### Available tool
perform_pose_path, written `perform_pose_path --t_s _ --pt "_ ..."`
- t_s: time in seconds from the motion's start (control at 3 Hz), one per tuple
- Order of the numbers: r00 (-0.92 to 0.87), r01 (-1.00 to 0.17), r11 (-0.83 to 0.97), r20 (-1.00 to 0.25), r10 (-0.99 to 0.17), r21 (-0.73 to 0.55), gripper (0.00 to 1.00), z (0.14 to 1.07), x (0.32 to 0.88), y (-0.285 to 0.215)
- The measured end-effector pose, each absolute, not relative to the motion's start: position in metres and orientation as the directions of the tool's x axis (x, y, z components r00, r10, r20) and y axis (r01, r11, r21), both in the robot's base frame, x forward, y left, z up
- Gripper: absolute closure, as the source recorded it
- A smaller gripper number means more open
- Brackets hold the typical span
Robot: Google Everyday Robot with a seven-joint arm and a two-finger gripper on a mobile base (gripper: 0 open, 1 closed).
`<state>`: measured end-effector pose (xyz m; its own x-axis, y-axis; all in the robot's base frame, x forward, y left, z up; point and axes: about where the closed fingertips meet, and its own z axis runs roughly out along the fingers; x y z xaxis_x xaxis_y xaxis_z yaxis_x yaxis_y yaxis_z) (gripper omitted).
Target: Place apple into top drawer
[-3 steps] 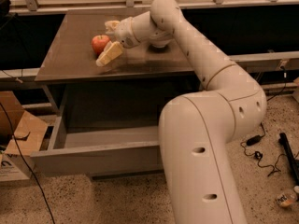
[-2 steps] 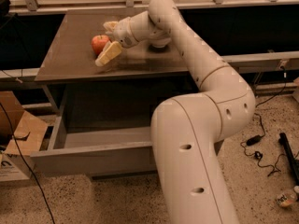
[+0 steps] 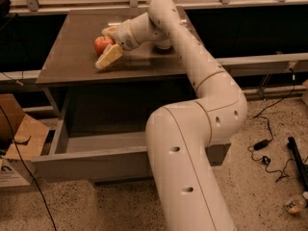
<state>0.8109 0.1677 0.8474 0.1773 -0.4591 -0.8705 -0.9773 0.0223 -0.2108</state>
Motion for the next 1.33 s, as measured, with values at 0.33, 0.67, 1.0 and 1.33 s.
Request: perform_pose_path --t_s 0.33,0.67,1.0,1.33 --pt "0.180 -0.978 0.011 -0.868 -0.463 -0.209 0.39 0.846 0.812 0.170" --pt "0.217 -0.971 -0.015 -0.854 -0.473 -0.238 0.62 0.855 0.808 0.174" --pt "0.256 -0.961 -0.028 -0.843 -0.474 -0.276 0.85 0.868 0.805 0.172" --pt "0.293 -0.951 -0.054 -0.826 -0.481 -0.306 1.00 0.876 0.797 0.164"
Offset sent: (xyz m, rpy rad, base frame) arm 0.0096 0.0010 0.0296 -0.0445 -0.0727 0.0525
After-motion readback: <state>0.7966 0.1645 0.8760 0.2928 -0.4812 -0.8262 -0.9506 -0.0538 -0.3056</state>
